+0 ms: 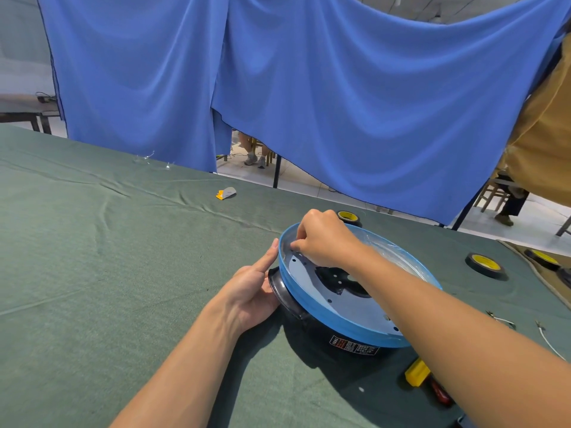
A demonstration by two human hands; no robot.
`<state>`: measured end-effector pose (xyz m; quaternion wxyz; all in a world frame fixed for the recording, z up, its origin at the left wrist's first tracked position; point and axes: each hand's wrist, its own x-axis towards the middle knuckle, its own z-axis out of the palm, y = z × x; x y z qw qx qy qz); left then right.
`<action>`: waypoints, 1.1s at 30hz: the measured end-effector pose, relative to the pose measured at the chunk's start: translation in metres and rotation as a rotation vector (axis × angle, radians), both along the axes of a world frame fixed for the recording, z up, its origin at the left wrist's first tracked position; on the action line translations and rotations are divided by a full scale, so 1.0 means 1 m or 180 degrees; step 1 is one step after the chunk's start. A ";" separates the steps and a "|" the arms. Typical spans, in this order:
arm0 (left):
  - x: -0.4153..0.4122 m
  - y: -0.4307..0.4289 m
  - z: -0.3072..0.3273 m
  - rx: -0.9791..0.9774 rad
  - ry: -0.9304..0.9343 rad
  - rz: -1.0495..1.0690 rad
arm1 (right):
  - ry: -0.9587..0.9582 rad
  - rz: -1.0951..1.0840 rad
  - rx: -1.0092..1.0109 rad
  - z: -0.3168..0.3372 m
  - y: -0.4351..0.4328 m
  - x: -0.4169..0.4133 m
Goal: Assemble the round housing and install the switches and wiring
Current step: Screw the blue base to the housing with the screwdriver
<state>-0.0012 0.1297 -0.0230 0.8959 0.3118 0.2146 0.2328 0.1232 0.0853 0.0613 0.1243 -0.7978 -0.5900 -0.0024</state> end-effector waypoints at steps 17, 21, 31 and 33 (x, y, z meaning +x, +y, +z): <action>-0.001 0.000 0.002 -0.0054 -0.0035 0.0011 | -0.0563 0.0383 -0.0179 0.005 0.010 -0.001; -0.001 -0.001 0.002 -0.0057 -0.0007 0.0037 | -0.0613 0.0297 -0.0310 -0.001 0.010 -0.003; 0.000 -0.001 0.002 -0.0100 -0.0042 0.0026 | -0.0264 0.0550 -0.0256 0.001 0.008 0.002; 0.000 -0.001 0.001 -0.0071 -0.0076 -0.0024 | -0.0361 0.0465 -0.0213 0.000 0.010 0.000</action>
